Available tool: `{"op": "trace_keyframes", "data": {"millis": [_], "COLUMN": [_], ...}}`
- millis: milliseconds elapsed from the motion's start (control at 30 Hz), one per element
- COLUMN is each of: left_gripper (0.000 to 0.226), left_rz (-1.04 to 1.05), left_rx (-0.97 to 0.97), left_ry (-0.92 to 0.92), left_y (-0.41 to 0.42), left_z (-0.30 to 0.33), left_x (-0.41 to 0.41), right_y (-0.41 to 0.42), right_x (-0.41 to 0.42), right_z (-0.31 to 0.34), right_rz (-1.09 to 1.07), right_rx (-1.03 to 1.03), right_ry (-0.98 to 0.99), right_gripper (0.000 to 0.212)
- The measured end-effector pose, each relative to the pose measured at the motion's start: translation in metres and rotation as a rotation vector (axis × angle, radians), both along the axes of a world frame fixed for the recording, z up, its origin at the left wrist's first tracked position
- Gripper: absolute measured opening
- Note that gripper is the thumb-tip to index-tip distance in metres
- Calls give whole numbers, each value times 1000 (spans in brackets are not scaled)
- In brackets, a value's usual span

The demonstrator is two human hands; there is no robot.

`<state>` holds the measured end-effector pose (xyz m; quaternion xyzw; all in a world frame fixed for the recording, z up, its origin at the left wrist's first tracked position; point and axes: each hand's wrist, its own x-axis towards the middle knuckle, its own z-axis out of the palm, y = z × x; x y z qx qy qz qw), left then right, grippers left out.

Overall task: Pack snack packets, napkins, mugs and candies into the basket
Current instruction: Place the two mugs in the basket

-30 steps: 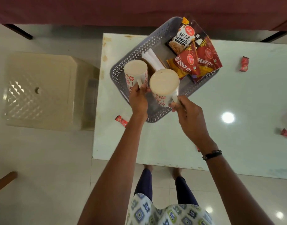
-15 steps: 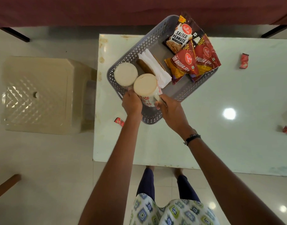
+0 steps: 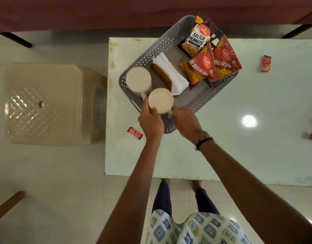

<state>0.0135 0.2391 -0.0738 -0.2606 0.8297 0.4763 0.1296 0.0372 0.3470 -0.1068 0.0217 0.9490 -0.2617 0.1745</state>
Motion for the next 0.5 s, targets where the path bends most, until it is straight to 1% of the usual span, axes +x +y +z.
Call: {"op": "trace_keyframes", "data": {"millis": [133, 200, 367, 500], "left_gripper": [43, 43, 43, 43], "left_rz": [-40, -33, -40, -119], "left_rx": [-70, -72, -73, -127], "left_ry": [-4, 4, 2, -11], "left_y": [1, 1, -2, -5], "left_z": [3, 3, 2, 4], "left_x": [2, 2, -1, 0], "right_y": [3, 4, 4, 0], "right_x": [-5, -8, -10, -2], "right_z": [5, 7, 5, 6], "right_rz": [103, 135, 136, 133], "right_rx": [48, 61, 74, 98], "right_ry": [-82, -118, -120, -77], "right_gripper": [25, 24, 23, 24]}}
